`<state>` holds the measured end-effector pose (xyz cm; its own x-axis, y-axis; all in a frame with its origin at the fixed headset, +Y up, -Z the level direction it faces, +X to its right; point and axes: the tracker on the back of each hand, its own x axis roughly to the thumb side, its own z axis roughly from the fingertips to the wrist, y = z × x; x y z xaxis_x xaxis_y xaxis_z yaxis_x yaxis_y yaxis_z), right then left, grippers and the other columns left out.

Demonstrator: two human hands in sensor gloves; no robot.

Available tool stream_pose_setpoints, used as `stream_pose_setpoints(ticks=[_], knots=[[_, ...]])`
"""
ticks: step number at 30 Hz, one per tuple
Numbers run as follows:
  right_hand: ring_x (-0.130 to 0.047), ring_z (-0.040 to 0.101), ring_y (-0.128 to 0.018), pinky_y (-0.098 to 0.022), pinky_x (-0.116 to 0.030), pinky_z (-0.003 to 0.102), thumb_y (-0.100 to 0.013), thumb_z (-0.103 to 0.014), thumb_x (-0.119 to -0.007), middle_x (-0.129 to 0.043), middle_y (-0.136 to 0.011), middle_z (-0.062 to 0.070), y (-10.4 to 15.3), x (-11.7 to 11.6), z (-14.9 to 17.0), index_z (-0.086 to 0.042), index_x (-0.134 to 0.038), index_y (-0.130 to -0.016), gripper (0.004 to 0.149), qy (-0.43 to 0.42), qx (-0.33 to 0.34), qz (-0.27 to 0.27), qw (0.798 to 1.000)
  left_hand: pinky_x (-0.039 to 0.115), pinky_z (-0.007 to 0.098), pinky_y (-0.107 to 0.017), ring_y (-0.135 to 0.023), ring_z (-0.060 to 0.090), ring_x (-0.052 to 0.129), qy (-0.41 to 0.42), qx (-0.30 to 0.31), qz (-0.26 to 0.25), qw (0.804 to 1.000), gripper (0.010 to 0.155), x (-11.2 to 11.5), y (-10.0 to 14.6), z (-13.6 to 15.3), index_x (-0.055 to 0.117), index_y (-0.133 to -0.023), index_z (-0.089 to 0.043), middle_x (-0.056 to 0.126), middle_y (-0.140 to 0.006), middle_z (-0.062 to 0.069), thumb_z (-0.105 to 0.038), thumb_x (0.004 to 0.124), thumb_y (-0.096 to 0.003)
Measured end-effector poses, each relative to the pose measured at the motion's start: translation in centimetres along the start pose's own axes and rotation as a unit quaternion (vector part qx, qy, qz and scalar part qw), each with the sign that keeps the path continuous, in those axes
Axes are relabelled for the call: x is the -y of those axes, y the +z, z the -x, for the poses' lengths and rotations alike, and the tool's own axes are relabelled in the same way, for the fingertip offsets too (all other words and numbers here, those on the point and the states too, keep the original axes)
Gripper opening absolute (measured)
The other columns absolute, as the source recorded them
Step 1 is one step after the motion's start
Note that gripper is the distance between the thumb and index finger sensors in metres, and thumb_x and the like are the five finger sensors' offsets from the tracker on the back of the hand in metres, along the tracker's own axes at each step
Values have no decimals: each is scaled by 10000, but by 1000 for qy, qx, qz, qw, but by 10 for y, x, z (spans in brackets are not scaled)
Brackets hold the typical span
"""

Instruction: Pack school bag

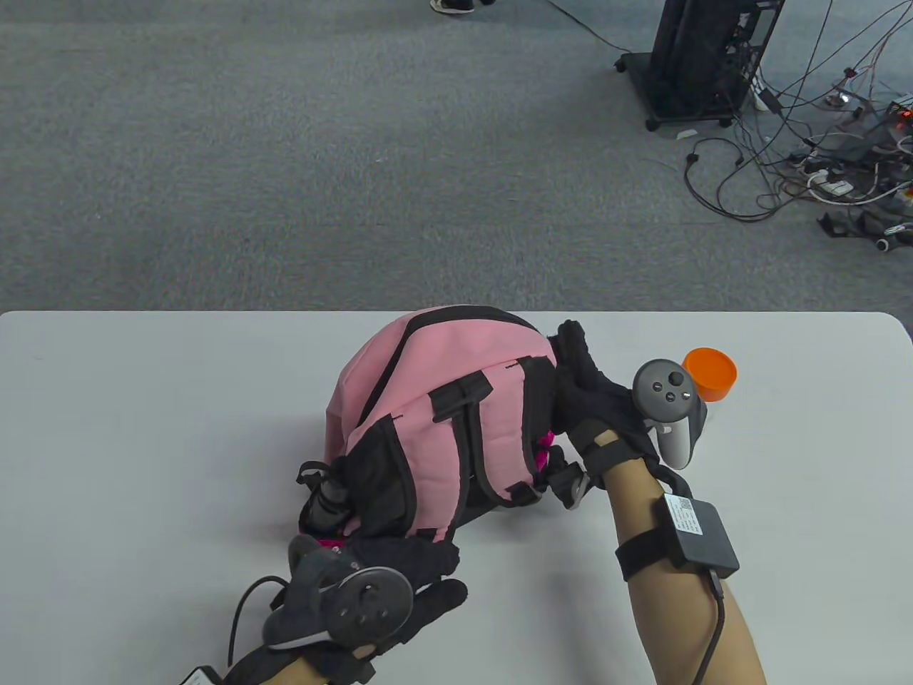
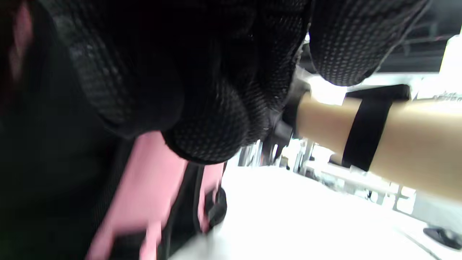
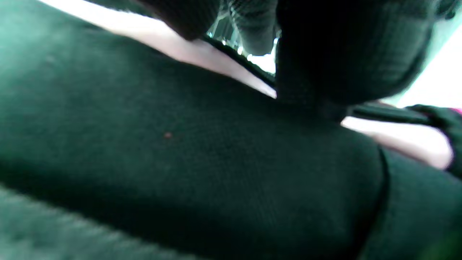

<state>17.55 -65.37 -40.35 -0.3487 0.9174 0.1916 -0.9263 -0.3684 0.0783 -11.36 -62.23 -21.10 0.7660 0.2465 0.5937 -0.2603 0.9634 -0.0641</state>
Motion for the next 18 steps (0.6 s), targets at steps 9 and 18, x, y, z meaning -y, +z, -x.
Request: stream_pose_setpoints(ticks=[9, 18], knots=[[-1068, 382, -437, -369, -914, 591, -557, -306, -684, -1062, -655, 167, 6, 6, 8, -25, -721, -1014, 537, -29, 2, -29, 999, 806, 612, -682, -955, 541, 855, 58, -88, 25, 994, 926, 39, -38, 43, 407, -1127, -1, 706, -1111, 302, -564, 783, -495], [-1074, 229, -150, -164, -964, 474, -458, -414, -831, -1060, -432, 77, 8, -19, -4, -31, -651, -1030, 712, 2, 2, -190, 982, 631, 715, -739, -1050, 631, 626, 36, -71, 37, 996, 1118, 42, -69, 66, 238, -1092, 144, 539, -1162, 396, -643, 716, -458]])
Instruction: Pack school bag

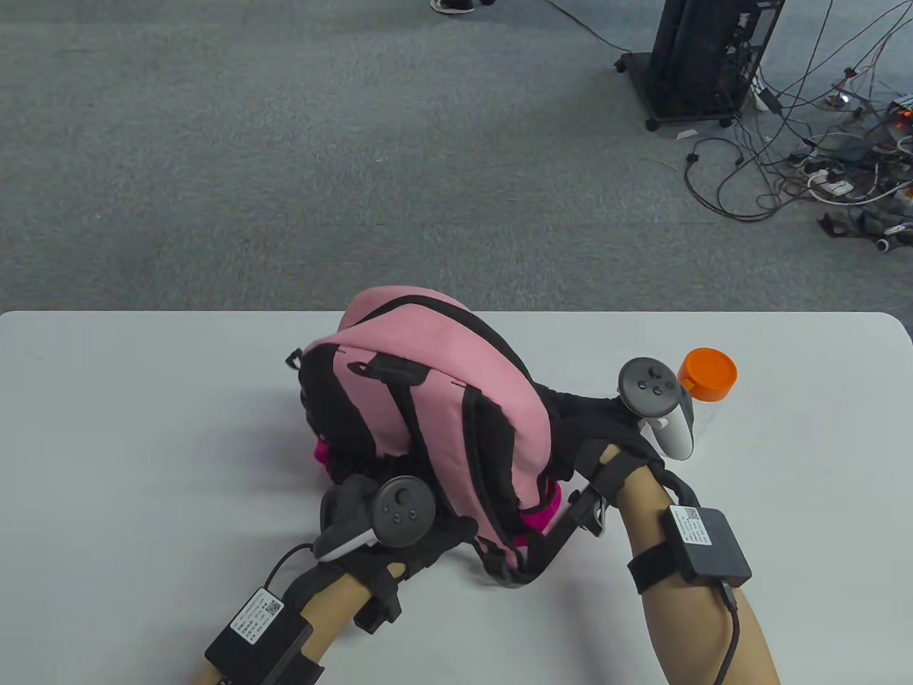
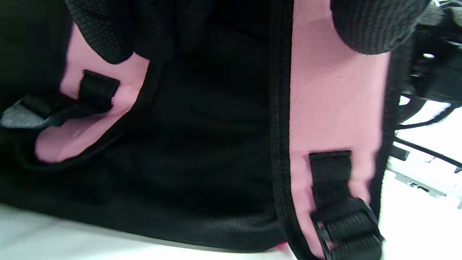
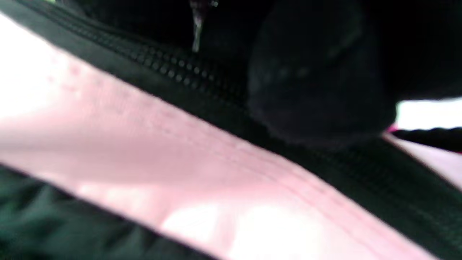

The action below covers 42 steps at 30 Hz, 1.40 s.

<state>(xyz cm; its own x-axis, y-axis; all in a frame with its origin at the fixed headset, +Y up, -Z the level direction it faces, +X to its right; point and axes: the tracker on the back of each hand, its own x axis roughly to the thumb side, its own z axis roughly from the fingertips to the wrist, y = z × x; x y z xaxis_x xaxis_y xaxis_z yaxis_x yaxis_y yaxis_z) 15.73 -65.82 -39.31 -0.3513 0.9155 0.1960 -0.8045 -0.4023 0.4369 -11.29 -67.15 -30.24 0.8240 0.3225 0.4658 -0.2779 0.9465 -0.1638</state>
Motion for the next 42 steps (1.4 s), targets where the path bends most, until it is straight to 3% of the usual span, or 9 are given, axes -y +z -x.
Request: stream_pose_setpoints(ticks=[8, 11, 13, 15, 18, 21, 25, 36, 42], knots=[[-1129, 245, -224, -196, -987, 479, -462, -400, -786, -1093, -456, 87, 2, -19, -17, -22, -669, -1011, 677, 47, 26, -30, 998, 581, 748, -746, -1090, 619, 540, 44, -7, 21, 999, 1007, -21, -40, 30, 338, -1149, 35, 576, -1201, 304, -556, 714, -425], [-1123, 275, -271, -241, -973, 513, -470, -393, -777, -1084, -476, 93, 4, -20, -18, -3, -657, -1014, 680, 59, 31, -9, 998, 841, 623, -629, -823, 459, 1022, -74, -88, -88, 989, 752, -30, -44, 20, 855, -970, -71, 1012, -930, 201, -534, 760, -385], [-1113, 278, -278, -250, -966, 519, -463, -414, -788, -1076, -474, 87, 5, -22, -17, -20, -670, -1012, 686, 76, 32, 13, 996, 911, 563, -590, -691, 345, 1128, -110, -80, -179, 974, 578, -33, -43, 11, 976, -845, -146, 1125, -786, 93, -477, 849, -388], [-1110, 274, -268, -245, -964, 521, -442, -437, -804, -1075, -456, 81, 7, -20, -19, -20, -733, -986, 688, 106, 41, 62, 992, 934, 546, -575, -606, 321, 1159, -69, -50, -185, 979, 520, -33, -43, 9, 996, -811, -91, 1154, -711, 85, -404, 918, -402], [-1125, 324, -392, -297, -964, 552, -424, -469, -806, -1083, -527, 64, 11, -20, -24, -23, -768, -972, 708, 168, 48, 74, 982, 891, 588, -626, -712, 374, 1118, 10, 18, -157, 987, 588, -32, -41, 22, 925, -905, -29, 1098, -829, 145, -355, 918, -415], [-1109, 329, -419, -300, -976, 540, -364, -535, -857, -1054, -523, 37, 16, -28, -41, -8, -768, -971, 809, 332, 66, 118, 934, 743, 698, -710, -976, 525, 881, 141, 93, -42, 985, 1043, -31, -39, 32, 600, -1097, 77, 786, -1109, 312, -499, 943, -298], [-1102, 262, -289, -233, -983, 506, -366, -532, -847, -1018, -329, 4, 12, -45, -57, 23, -910, -744, 674, 421, 91, 157, 889, 774, 684, -669, -875, 524, 958, 141, 69, -82, 984, 1062, -39, -39, 30, 697, -1038, 93, 862, -1023, 341, -650, 850, -294], [-1110, 255, -225, -210, -989, 518, -425, -417, -868, -1014, -224, 5, -2, -63, -49, 73, -942, -597, 524, 292, 107, 148, 939, 873, 608, -615, -727, 413, 1097, 64, 5, -159, 985, 776, -55, -44, 35, 876, -938, -7, 1041, -886, 225, -500, 850, -339], [-1114, 244, -228, -219, -994, 515, -442, -408, -861, -1008, -221, -3, -1, -64, -54, 47, -963, -589, 489, 337, 104, 149, 924, 929, 555, -547, -565, 330, 1155, 15, -8, -202, 979, 571, -53, -38, 39, 983, -830, -52, 1150, -706, 150, -438, 860, -428]])
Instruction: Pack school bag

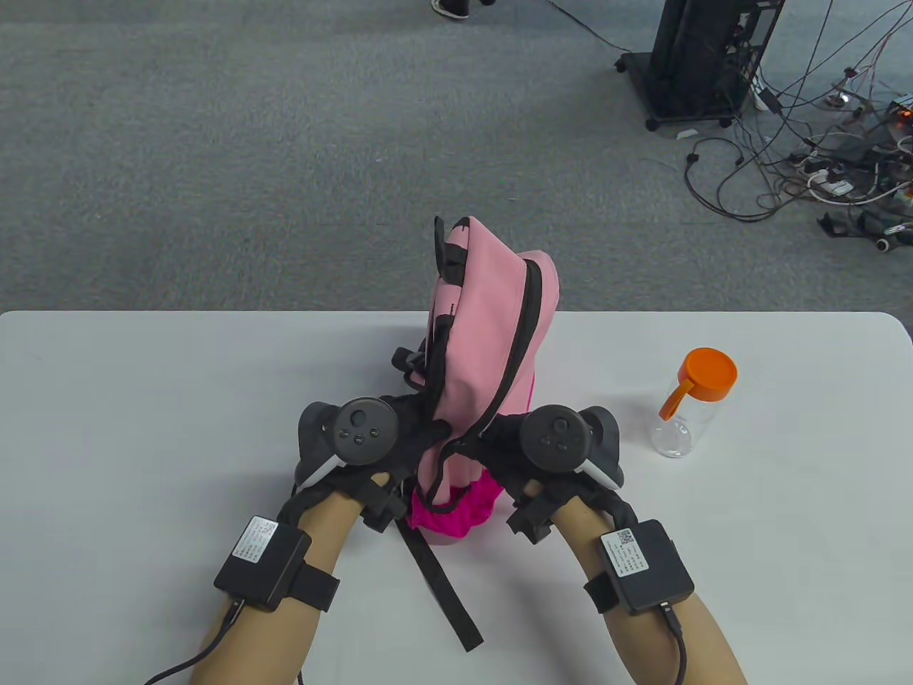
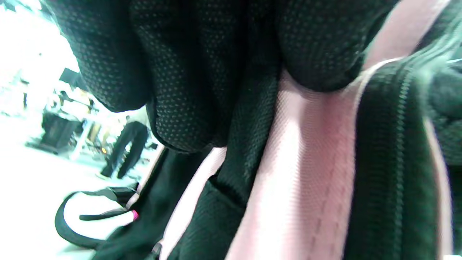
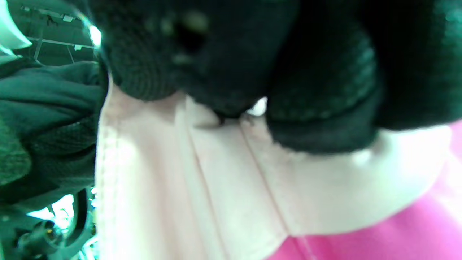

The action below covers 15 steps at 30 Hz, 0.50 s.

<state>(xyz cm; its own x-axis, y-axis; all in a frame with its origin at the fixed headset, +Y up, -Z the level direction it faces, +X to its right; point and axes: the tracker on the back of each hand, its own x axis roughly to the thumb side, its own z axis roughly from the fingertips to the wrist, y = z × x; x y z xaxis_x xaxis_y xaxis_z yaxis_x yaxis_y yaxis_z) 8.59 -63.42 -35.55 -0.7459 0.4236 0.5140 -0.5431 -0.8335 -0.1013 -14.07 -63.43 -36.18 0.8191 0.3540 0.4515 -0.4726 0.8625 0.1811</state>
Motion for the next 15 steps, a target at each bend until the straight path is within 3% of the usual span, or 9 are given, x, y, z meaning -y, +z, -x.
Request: stream_pose_setpoints(ticks=[3, 4, 5, 7, 9, 15], knots=[[-1120, 240, -262, -243, -996, 518, -455, -412, -867, -1005, -214, -8, 11, 15, 10, 18, -980, -578, 461, 67, -15, 12, 998, 943, 542, -517, -513, 312, 1163, 0, -47, -34, 998, 530, -8, 10, 23, 1011, -789, -65, 1170, -649, 129, -451, 888, -447], [-1119, 241, -262, -245, -995, 519, -459, -413, -866, -1005, -214, -9, 15, 18, 15, 16, -982, -576, 460, 65, -16, 25, 997, 943, 541, -520, -512, 309, 1163, 34, -47, -14, 998, 532, -9, 13, 27, 1022, -778, -77, 1175, -640, 122, -473, 904, -443], [-1119, 246, -261, -241, -992, 525, -458, -409, -871, -1005, -213, -4, 17, 18, 16, 21, -983, -573, 459, 58, -25, 31, 998, 931, 558, -519, -506, 333, 1157, 61, -46, -3, 997, 526, -8, 15, 24, 1030, -768, -60, 1174, -633, 145, -454, 925, -437], [-1120, 257, -278, -255, -989, 531, -454, -408, -868, -1011, -232, 3, 19, 19, 15, 13, -984, -588, 457, 83, -38, 36, 995, 946, 547, -509, -491, 320, 1167, 1, -29, -17, 999, 521, -9, 17, 14, 1034, -760, -64, 1181, -619, 133, -460, 914, -442], [-1122, 273, -309, -275, -984, 539, -451, -415, -860, -1030, -269, 10, 19, 23, 15, -9, -989, -616, 456, 102, -41, 39, 993, 948, 541, -509, -488, 311, 1167, -6, -33, -10, 999, 523, -10, 17, 9, 1033, -756, -67, 1182, -613, 125, -470, 911, -446], [-1108, 376, -477, -392, -929, 619, -480, -359, -853, -1085, -492, 94, 26, 39, 12, -33, -942, -780, 452, 110, -42, -13, 993, 941, 537, -520, -505, 307, 1162, -9, -37, 17, 999, 534, -10, 17, 6, 1017, -769, -77, 1172, -632, 118, -487, 921, -440]])
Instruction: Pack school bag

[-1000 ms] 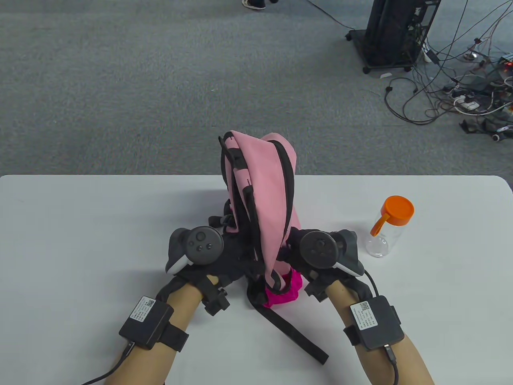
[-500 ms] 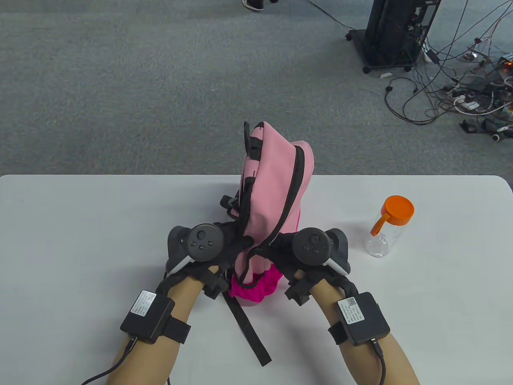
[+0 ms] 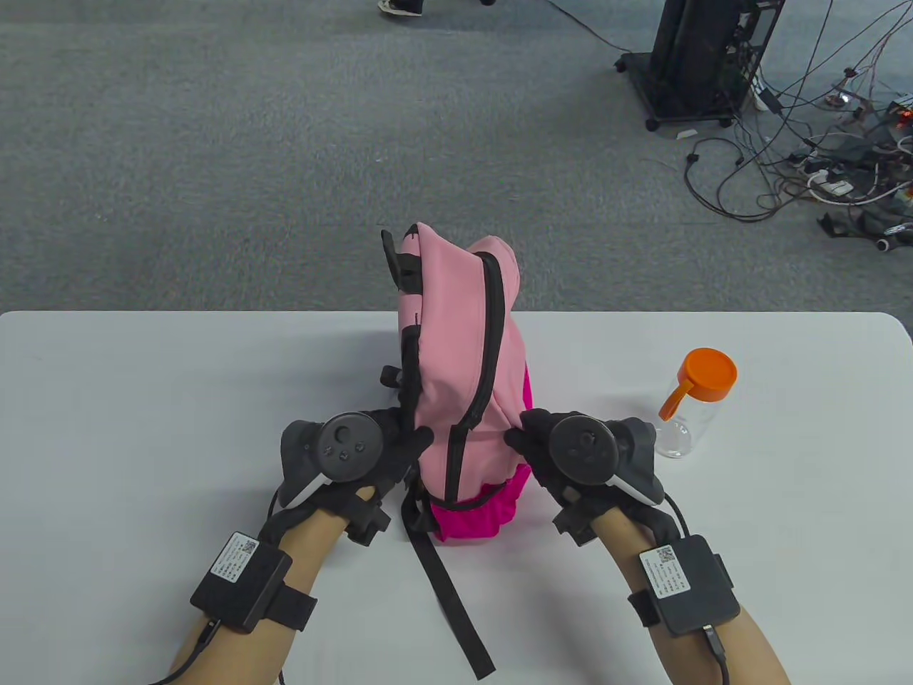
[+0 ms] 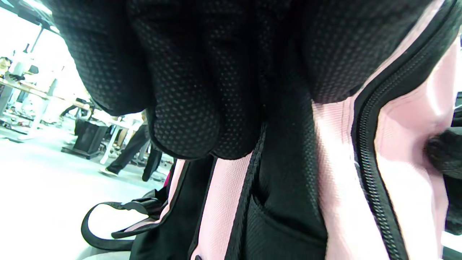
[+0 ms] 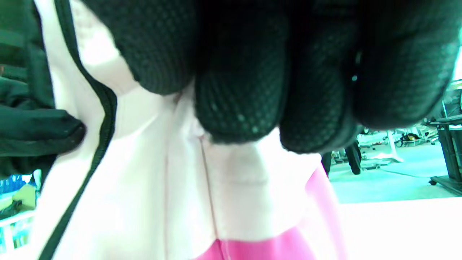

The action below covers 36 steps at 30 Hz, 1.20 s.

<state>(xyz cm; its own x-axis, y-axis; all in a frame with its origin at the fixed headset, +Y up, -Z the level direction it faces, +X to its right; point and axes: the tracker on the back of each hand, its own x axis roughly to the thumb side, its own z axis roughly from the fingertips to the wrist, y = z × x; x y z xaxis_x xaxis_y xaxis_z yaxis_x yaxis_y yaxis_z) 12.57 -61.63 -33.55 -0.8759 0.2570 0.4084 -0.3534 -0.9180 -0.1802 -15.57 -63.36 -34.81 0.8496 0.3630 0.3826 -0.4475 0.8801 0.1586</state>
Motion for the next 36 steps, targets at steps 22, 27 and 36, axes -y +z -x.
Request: stream_pose_setpoints(ticks=[22, 27, 36], knots=[[-194, 748, -976, -623, -354, 875, -530, -499, -748, -108, -1122, 450, -32, 55, 137, -77, -239, -1156, 910, 136, -283, -63, 947, 928, 548, -543, -550, 313, 1153, -40, -16, 26, 999, 536, -5, -3, -9, 1005, -799, -89, 1158, -679, 120, -464, 914, -427], [-83, 739, -955, -588, -286, 903, -534, -528, -727, 50, -1083, 417, -30, 36, 176, -78, -69, -1118, 988, 121, -351, -136, 918, 928, 546, -544, -550, 314, 1152, -34, -17, 27, 999, 536, -5, -4, -8, 1006, -795, -91, 1159, -677, 117, -467, 922, -424], [-367, 746, -976, -586, -486, 886, -531, -461, -751, -196, -1119, 466, -26, 8, 191, -24, -197, -1142, 933, 93, -350, -115, 925, 925, 548, -546, -556, 314, 1150, -34, -20, 27, 999, 540, -5, -2, -4, 998, -802, -95, 1154, -686, 115, -473, 917, -426]])
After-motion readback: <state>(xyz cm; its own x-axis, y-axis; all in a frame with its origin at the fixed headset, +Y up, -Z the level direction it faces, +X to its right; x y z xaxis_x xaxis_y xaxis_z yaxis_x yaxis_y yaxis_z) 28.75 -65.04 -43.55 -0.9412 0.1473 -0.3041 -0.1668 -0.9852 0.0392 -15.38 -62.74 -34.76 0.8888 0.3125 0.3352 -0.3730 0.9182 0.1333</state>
